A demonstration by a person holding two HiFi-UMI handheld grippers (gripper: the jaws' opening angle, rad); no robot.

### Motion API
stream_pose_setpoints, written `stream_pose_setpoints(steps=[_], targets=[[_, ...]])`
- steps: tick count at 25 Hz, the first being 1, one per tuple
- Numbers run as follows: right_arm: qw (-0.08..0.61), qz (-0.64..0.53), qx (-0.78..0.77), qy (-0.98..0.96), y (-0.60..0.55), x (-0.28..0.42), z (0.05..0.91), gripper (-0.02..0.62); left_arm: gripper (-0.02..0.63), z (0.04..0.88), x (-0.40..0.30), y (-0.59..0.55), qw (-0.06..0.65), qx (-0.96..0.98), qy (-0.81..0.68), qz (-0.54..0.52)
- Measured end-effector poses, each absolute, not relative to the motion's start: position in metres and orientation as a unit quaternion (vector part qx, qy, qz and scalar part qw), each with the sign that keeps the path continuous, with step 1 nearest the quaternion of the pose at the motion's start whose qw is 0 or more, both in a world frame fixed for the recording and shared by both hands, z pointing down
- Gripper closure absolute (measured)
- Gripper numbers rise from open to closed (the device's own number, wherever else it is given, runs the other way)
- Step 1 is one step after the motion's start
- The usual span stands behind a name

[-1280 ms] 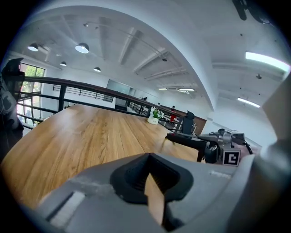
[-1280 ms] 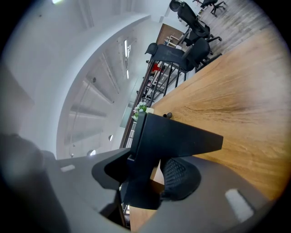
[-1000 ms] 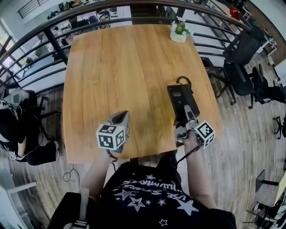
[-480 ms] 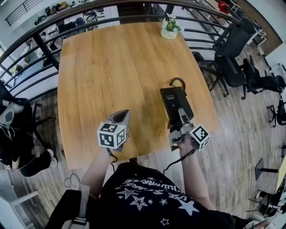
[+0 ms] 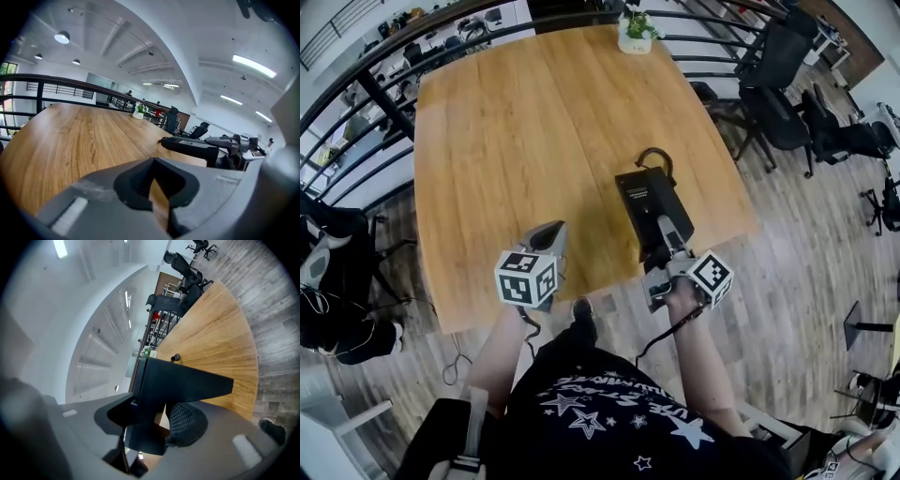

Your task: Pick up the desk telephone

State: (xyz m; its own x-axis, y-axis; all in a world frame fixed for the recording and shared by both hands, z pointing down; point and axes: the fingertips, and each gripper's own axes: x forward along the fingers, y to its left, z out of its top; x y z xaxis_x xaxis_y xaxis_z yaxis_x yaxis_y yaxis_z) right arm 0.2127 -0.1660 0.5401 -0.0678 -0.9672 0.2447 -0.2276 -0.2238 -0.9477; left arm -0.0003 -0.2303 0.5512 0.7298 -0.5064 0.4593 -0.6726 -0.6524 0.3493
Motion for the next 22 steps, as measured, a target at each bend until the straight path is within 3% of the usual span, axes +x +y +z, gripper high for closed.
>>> stream_pose_setpoints(steps=[22], targets=[[0.403,-0.503,-0.549,0.532,-0.024,0.139,0.493,0.391,0.604,0.512,-0.049,-0.088,0.232,0.909,-0.306,0.164]])
